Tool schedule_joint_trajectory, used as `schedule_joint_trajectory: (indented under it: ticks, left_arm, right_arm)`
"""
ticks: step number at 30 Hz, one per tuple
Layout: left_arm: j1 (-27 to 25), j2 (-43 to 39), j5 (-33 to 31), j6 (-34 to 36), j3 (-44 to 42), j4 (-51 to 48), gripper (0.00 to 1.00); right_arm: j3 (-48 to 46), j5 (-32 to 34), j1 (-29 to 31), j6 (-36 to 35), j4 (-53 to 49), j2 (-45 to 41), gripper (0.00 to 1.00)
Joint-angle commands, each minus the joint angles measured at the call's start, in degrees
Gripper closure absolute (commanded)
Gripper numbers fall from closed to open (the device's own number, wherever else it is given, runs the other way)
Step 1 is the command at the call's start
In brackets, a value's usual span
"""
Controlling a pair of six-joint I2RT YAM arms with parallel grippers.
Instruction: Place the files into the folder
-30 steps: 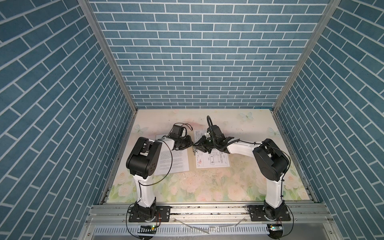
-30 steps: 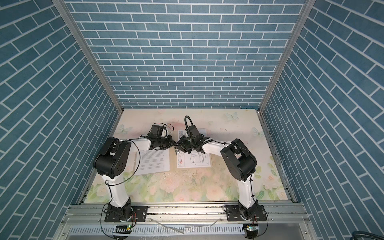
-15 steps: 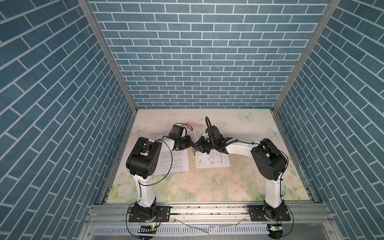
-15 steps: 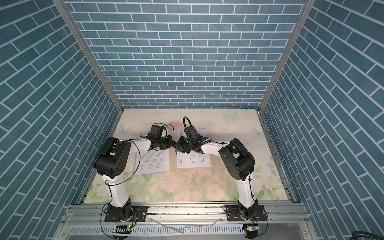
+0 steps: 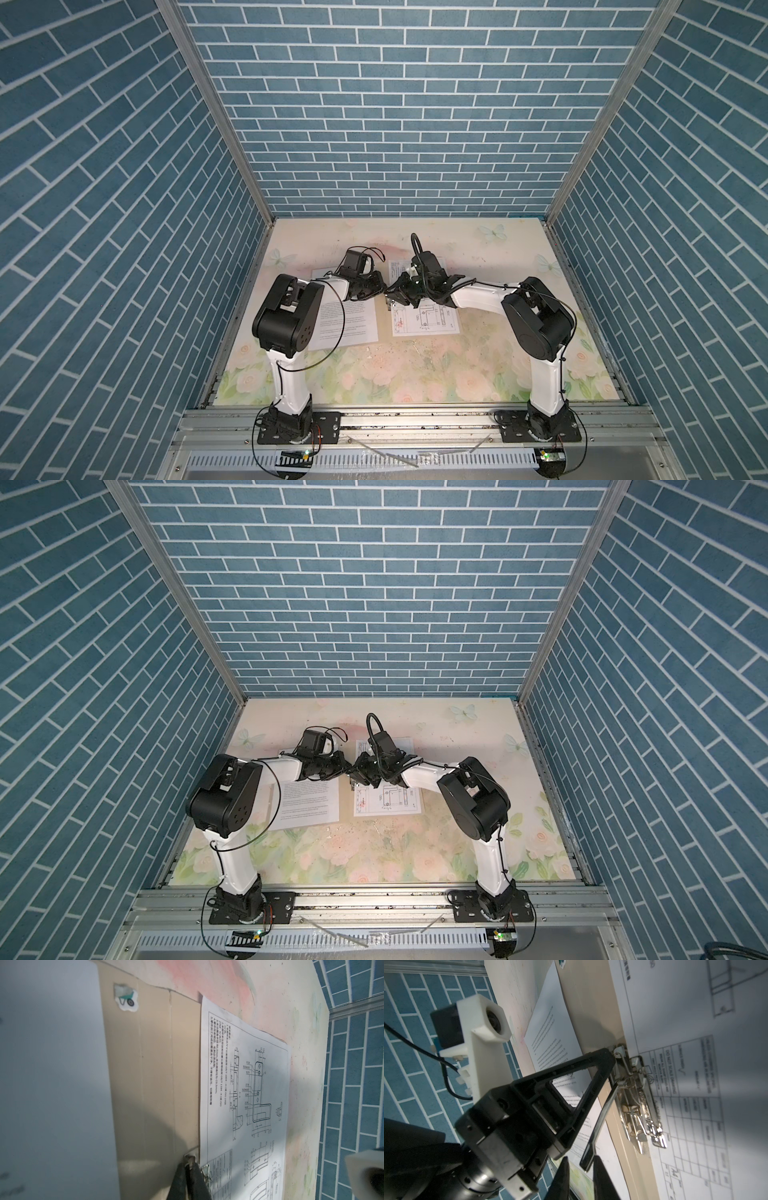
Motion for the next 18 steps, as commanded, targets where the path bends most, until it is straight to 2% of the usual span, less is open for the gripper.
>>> schedule_joint_trajectory:
  ticks: [1, 13, 18]
  left_arm:
    - [-0.41, 0.57, -1.20, 0.44, -1.72, -1.69, 0.89]
    - [-0.37, 0.47, -1.12, 0.40, -2.07, -1.09, 0.89]
    - [-0.41, 0.51, -1.20, 0.26, -2.33, -0.86, 0.89]
  right_arm:
    - [-0.64, -0.79, 0.38, 2.35, 1.71, 0.26, 0.79]
    - [-2.33, -0.90, 0.65, 3.58, 3.25, 0.53, 0.80]
    - [-3.41, -0.99, 0.86, 4.51, 3.90, -0.11, 0.74]
